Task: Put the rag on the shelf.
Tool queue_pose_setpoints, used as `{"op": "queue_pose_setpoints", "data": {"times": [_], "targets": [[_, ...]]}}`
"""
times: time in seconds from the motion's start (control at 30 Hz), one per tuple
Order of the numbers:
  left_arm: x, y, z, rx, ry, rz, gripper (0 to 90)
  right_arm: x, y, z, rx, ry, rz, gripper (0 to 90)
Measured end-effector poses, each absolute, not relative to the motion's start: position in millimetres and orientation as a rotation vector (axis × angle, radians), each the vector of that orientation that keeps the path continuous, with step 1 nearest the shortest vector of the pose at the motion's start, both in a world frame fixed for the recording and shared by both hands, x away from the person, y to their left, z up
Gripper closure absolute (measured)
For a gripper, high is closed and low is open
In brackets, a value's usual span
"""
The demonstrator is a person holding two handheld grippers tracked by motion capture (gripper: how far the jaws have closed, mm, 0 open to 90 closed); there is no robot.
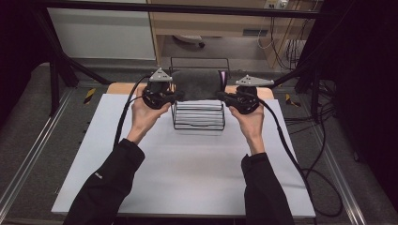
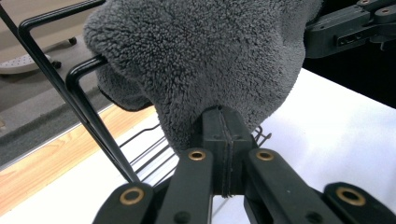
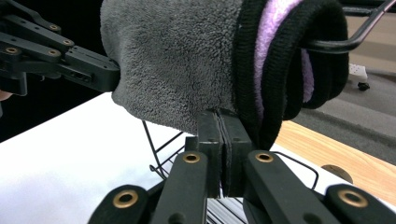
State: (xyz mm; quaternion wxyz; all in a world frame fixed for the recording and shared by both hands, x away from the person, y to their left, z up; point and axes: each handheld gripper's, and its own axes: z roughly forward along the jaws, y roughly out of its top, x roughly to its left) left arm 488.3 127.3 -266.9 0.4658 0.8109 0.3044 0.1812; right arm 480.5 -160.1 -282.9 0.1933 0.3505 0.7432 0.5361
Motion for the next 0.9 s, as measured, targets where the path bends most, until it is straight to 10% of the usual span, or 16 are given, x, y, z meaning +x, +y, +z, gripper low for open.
{"op": "queue_pose_setpoints", "data": {"times": [0.43, 0.9], "targets": [[470, 142, -250, 1.993, 0.763, 0.433, 59.5, 454, -168, -252, 0.917, 2.056, 1.569, 62.0], [446, 174, -256, 2.044, 0.832, 0.467, 25.1, 438, -182, -240, 0.959, 2.068, 1.496, 14.9]]}}
